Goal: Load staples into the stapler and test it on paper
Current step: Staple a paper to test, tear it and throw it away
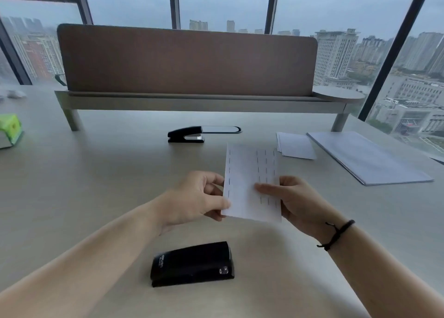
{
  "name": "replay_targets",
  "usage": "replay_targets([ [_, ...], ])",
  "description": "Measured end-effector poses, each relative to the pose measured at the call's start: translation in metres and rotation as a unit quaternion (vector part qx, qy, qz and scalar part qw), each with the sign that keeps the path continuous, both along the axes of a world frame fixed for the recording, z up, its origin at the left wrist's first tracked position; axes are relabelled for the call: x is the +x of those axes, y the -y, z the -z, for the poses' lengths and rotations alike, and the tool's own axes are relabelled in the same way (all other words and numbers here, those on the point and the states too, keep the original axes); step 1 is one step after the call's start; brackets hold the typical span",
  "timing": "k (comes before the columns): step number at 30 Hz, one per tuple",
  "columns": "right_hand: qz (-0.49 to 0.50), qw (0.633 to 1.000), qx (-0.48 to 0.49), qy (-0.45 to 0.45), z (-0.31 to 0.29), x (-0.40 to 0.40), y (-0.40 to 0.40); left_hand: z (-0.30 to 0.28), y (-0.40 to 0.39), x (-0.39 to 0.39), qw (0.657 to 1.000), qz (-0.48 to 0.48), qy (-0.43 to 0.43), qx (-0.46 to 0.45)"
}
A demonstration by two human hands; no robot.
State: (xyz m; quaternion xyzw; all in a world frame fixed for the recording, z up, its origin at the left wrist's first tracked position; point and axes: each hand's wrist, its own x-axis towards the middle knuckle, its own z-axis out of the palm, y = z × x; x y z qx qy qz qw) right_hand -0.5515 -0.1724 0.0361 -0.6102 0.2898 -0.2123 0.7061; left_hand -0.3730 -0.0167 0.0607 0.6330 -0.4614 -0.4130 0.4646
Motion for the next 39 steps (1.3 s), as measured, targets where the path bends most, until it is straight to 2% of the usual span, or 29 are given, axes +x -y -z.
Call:
replay_targets([
  [2, -0.009, 0.999, -0.024, -0.018, 0.005, -0.005, -0.012, 0.002, -0.013, -0.003, 1.0, -0.003, 0.015, -0.001],
  [6, 0.018, 0.997, -0.059, -0.041, 0.018, -0.015, -0.025, 0.008, -0.034, -0.008, 0.99, -0.022, 0.139, -0.009],
  [8, 0.031, 0.996, -0.065, -0.048, 0.02, -0.02, -0.026, 0.011, -0.04, -0.011, 0.985, -0.029, 0.17, -0.015],
  [19, 0.005, 0.985, -0.128, -0.115, 0.021, -0.03, -0.038, 0.018, -0.037, -0.022, 0.967, -0.039, 0.249, -0.036],
  [28, -0.018, 0.979, -0.16, -0.126, 0.022, -0.018, -0.053, 0.022, -0.024, -0.028, 0.938, -0.067, 0.337, -0.046],
  [34, -0.029, 0.977, -0.172, -0.12, 0.022, -0.018, -0.054, 0.026, -0.019, -0.032, 0.918, -0.048, 0.391, -0.038],
  [39, -0.034, 0.976, -0.178, -0.125, 0.02, -0.017, -0.057, 0.031, -0.019, -0.032, 0.92, -0.047, 0.387, -0.037],
])
